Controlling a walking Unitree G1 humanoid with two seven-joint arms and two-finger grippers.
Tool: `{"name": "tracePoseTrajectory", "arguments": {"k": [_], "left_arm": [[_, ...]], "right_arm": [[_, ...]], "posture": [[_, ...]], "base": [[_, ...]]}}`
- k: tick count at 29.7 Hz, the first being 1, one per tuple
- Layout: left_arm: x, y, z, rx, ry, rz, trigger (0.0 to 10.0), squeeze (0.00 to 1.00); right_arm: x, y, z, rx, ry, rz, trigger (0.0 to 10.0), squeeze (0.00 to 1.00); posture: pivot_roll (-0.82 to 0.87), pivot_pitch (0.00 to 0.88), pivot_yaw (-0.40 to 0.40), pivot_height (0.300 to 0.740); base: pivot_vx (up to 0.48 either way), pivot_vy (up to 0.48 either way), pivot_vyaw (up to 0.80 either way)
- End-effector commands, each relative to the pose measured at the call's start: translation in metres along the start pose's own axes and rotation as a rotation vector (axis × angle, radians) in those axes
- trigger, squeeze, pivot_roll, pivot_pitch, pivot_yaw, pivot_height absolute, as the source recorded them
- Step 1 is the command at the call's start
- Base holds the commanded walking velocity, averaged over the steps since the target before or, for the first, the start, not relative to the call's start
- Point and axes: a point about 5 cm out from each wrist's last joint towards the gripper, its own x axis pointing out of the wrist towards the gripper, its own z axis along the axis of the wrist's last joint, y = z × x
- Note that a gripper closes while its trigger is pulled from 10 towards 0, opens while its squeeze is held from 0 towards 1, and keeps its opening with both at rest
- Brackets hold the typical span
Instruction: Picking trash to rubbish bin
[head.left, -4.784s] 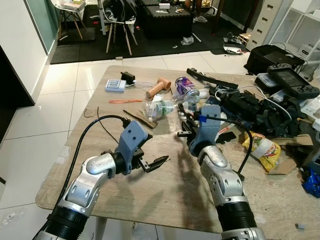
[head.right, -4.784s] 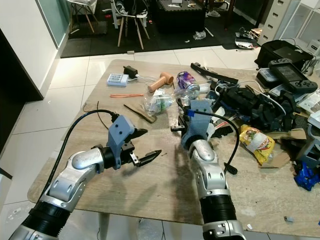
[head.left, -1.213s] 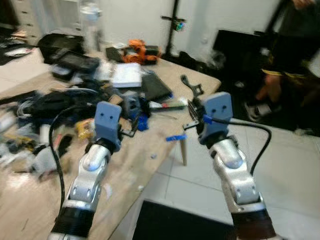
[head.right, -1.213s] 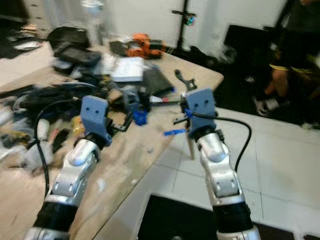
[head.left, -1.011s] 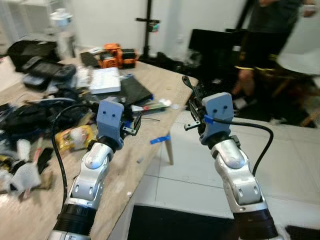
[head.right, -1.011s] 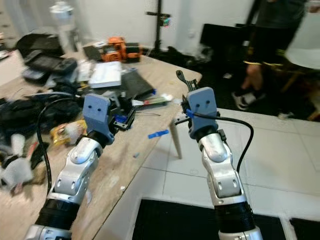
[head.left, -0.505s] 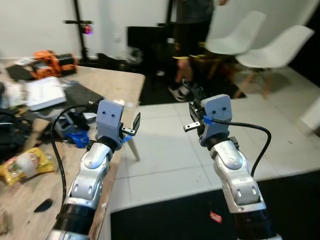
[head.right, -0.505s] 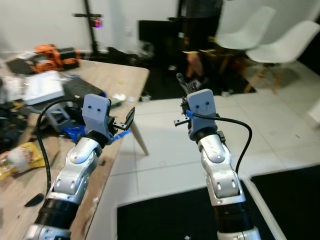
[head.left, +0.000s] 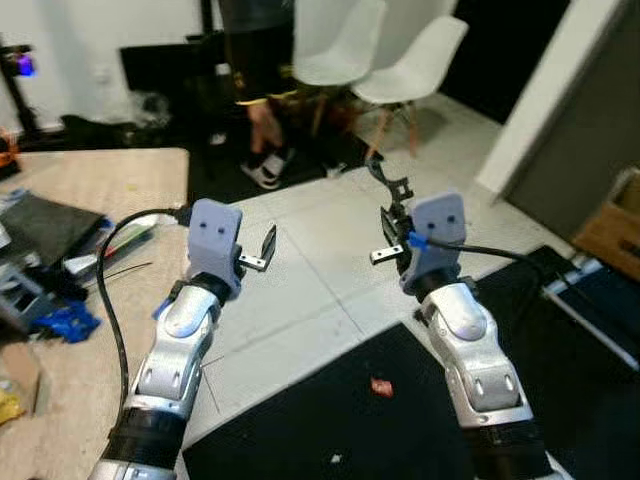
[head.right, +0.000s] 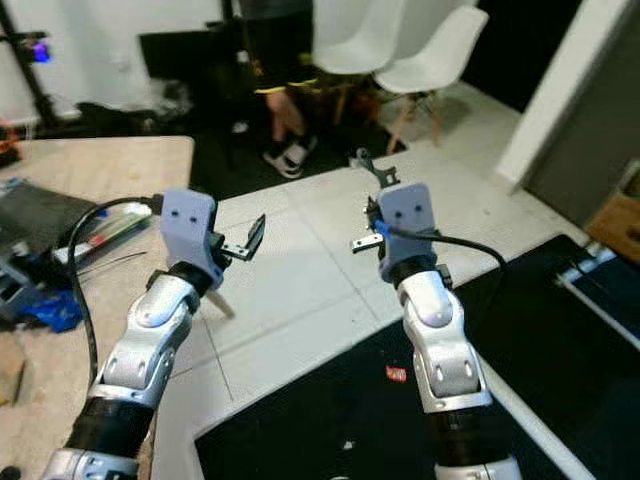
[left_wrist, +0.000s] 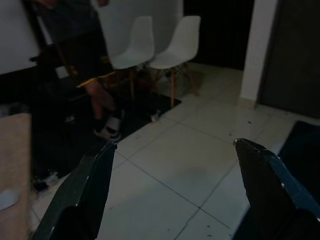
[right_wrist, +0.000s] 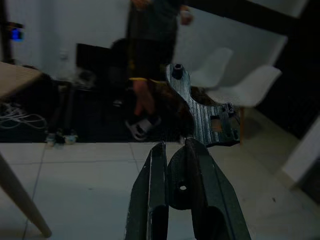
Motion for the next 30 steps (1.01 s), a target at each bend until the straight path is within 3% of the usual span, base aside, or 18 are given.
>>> {"name": "tracePoseTrajectory", "arguments": {"k": [1,16,22,30], "left_arm": [[-0.001,-0.003,-0.003,0.004,0.015,-0.008,10.0,0.0],[0.002,-0.006,-0.002,-0.004,0.01,-0.004,10.0,0.0],[0.004,-0.006,-0.003,-0.048,0.028,0.005,10.0,0.0],[0.002,-0.008,-0.007,-0.033,0.051,-0.003,10.0,0.0]], "right_arm": [[-0.003,-0.005,-0.006,-0.001,0.022,-0.016,10.0,0.0],[-0.005,-0.004,-0.009,0.009,0.036,-0.023,10.0,0.0],[-0.005,-0.004,-0.009,0.011,0.04,-0.027,10.0,0.0],[-0.007,-0.004,-0.016,0.017,0.065,-0.038,10.0,0.0]], "posture": [[-0.08,0.074,-0.02,0.74],[-0.1,0.051,-0.019,0.74],[-0.09,0.053,-0.018,0.74],[-0.1,0.063,-0.009,0.74]], "base": [[0.0,0.0,-0.8],[0.0,0.0,-0.8],[0.0,0.0,-0.8],[0.0,0.0,-0.8]]}}
